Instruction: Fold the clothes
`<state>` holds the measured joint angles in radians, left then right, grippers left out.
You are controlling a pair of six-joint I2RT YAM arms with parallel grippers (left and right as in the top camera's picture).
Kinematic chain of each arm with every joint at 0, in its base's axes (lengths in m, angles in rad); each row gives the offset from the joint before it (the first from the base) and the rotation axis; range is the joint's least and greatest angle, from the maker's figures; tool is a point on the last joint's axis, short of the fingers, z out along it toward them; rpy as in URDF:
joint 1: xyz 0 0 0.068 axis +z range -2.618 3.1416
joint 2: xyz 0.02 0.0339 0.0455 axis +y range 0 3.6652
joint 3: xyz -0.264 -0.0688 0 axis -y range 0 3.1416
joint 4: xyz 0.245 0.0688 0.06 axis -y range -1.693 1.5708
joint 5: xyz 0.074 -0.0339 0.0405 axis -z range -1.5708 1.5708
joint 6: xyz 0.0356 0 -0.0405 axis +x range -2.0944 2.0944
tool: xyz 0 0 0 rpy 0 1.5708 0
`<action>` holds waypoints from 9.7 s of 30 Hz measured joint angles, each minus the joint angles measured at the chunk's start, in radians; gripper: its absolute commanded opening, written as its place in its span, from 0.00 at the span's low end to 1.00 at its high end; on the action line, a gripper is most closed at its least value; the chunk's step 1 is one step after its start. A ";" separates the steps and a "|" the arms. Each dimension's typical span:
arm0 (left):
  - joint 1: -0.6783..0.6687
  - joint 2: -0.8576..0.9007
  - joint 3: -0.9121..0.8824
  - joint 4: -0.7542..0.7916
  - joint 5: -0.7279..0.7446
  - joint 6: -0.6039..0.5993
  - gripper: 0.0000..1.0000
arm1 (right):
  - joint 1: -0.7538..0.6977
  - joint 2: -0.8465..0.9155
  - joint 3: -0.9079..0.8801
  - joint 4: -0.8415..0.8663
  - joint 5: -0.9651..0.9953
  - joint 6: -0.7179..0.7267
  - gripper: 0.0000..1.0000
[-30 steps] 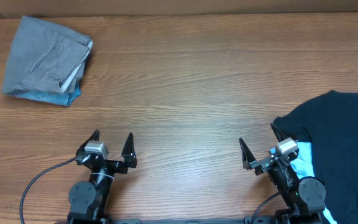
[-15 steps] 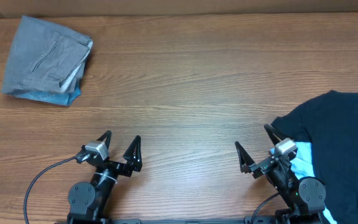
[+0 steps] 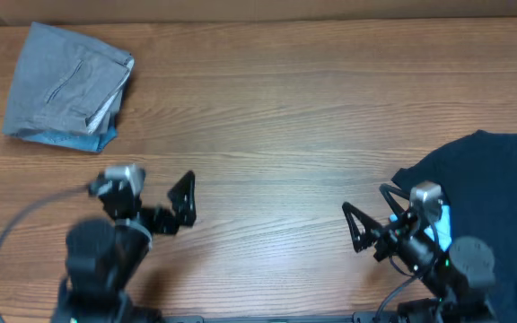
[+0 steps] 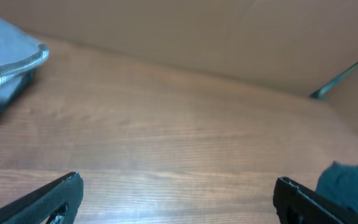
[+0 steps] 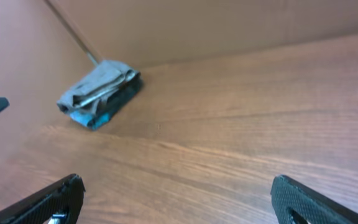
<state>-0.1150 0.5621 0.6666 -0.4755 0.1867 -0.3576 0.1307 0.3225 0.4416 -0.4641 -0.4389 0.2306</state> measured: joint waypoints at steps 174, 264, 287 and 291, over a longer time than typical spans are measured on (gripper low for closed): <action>-0.338 1.156 0.777 -0.163 -0.063 0.257 0.98 | 0.164 0.828 1.190 -0.647 0.401 0.241 0.86; -0.087 0.867 0.815 -0.586 -0.116 0.256 0.84 | -0.268 1.811 1.107 -0.614 0.325 0.162 0.04; -0.087 0.940 0.779 -0.589 -0.141 0.259 0.42 | -0.474 1.739 1.560 -0.748 0.093 0.124 0.92; -0.087 1.095 0.727 -0.572 -0.146 0.245 0.59 | -0.444 1.601 1.560 -0.786 0.049 0.105 0.94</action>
<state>-0.2016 1.6573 1.3937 -1.0473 0.0406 -0.1123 -0.3138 1.9240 2.0014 -1.2499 -0.3901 0.3355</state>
